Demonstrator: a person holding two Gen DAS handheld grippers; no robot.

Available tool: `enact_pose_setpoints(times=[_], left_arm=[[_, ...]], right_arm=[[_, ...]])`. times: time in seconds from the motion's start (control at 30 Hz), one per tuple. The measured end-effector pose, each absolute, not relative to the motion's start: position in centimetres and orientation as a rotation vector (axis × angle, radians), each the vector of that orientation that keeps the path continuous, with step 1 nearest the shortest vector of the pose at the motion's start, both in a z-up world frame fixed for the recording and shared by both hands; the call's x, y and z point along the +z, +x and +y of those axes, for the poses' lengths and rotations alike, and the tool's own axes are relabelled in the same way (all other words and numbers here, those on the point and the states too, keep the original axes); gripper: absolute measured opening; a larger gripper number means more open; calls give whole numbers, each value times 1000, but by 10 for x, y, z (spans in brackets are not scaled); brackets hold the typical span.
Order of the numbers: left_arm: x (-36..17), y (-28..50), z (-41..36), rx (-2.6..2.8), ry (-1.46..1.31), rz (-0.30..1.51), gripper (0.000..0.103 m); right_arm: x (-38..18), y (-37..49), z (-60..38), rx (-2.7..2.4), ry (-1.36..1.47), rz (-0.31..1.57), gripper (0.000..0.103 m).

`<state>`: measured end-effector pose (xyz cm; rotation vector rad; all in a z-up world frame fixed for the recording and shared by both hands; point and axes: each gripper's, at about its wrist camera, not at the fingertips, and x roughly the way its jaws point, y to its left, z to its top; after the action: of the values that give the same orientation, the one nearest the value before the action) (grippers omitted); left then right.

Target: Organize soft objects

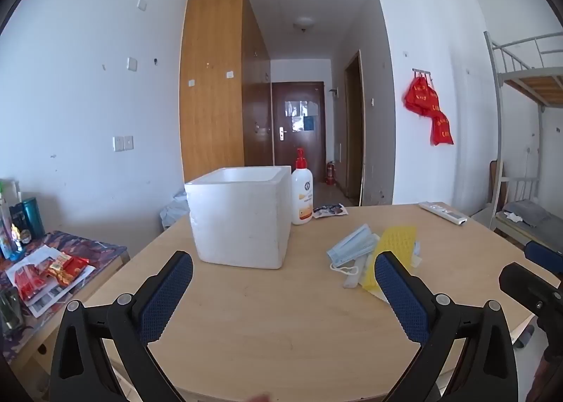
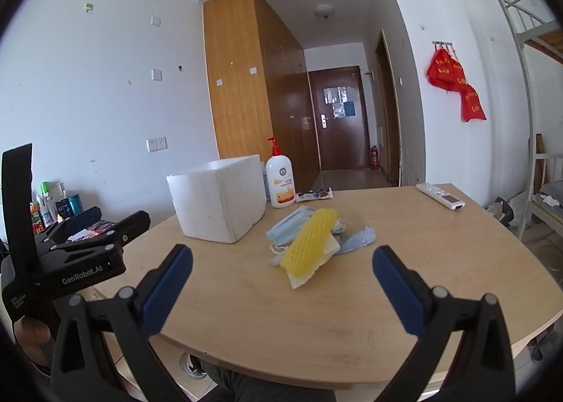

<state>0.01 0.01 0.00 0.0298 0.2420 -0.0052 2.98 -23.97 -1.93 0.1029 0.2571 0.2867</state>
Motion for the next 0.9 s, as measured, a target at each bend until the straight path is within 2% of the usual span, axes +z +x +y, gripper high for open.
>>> enact_pose_setpoints(times=[0.43, 0.9], left_arm=[[7, -19, -8, -10, 40, 208, 103], [0, -5, -3, -31, 29, 230, 103]], right_arm=[[-18, 28, -240, 282, 101, 238, 103], [-20, 28, -240, 280, 105, 245, 103]])
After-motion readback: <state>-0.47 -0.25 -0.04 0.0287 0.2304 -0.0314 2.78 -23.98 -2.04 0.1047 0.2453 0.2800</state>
